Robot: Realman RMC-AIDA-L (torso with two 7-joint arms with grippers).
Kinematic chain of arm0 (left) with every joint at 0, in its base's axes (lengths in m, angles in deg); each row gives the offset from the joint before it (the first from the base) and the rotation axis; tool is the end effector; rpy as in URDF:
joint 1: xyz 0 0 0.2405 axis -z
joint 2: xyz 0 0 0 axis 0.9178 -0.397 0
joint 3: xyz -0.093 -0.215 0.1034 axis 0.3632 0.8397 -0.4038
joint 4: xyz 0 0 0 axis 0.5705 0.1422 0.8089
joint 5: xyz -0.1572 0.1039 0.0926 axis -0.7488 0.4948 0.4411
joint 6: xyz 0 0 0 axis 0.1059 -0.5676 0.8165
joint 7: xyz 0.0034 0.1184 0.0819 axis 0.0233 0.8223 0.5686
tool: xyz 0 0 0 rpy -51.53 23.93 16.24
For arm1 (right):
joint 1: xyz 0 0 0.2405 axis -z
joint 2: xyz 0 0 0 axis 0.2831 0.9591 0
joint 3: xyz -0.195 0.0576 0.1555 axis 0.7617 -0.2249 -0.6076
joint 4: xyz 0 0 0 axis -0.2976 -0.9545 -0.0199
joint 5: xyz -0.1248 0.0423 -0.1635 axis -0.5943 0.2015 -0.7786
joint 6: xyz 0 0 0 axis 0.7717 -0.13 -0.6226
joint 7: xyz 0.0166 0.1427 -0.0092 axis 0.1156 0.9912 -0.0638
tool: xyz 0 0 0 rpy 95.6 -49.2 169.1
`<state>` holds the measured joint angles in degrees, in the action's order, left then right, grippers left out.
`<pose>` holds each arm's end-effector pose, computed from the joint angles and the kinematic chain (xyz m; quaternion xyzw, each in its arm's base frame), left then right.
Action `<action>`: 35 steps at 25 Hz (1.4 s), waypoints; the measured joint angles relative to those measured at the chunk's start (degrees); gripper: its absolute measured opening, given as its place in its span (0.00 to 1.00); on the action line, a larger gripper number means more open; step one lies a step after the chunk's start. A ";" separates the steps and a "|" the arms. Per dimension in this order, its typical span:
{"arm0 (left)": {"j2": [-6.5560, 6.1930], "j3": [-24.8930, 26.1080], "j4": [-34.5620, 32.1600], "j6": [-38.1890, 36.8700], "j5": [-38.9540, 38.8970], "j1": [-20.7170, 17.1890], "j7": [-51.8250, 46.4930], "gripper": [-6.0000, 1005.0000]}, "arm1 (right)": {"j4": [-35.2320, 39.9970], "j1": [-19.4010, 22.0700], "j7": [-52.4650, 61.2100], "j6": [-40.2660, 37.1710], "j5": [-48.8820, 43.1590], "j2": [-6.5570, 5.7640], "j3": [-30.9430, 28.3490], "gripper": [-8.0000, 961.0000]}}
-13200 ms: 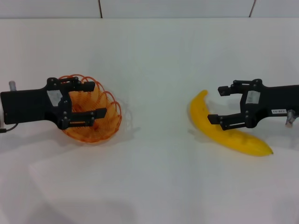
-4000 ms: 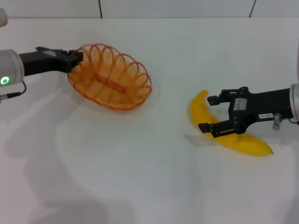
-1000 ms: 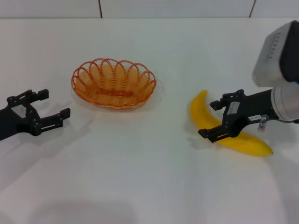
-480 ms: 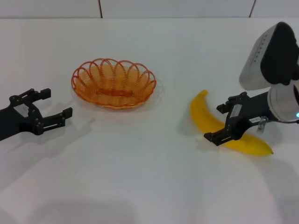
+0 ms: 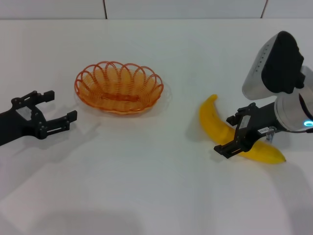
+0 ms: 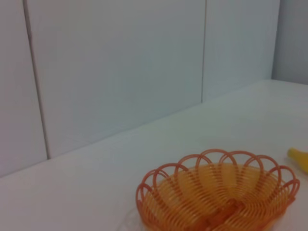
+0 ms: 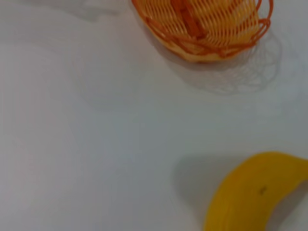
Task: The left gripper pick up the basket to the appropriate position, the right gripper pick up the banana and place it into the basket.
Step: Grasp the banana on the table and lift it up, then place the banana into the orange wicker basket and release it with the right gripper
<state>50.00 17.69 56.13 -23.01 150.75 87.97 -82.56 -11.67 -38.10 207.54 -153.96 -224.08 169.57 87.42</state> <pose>-0.3336 0.3182 0.0136 -0.9121 -0.1931 -0.1926 0.3063 0.2262 0.3267 -0.0242 -0.9540 0.2088 -0.1411 0.1626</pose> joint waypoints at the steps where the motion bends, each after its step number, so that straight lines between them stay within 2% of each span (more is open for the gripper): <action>1: 0.00 0.06 0.02 0.00 0.00 0.08 0.00 0.88 | -0.54 -0.24 0.00 0.03 0.00 0.00 -0.07 0.93; 15: 0.00 0.12 0.08 0.08 -0.01 0.17 -0.01 0.88 | -1.67 -1.06 0.18 0.83 0.21 0.00 -0.25 0.92; 20: 0.00 0.06 0.08 0.09 -0.01 0.17 -0.01 0.88 | -1.51 -1.18 0.32 0.50 0.32 0.00 -0.21 0.71; 27: 0.00 0.15 0.08 0.08 -0.01 0.16 -0.01 0.88 | 2.31 -0.29 0.22 0.51 0.80 0.08 -0.09 0.57; 31: 0.00 0.25 0.08 0.08 -0.01 0.03 -0.01 0.88 | 6.57 1.68 -2.77 1.45 5.78 0.06 -0.60 0.49; 35: 0.00 0.25 0.08 0.08 -0.02 -0.09 -0.01 0.88 | 9.37 3.17 -7.91 2.80 10.99 0.10 -1.50 0.49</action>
<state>50.00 17.95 56.20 -22.93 150.73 87.88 -82.57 -2.31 -34.93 199.63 -151.15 -213.09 169.66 85.92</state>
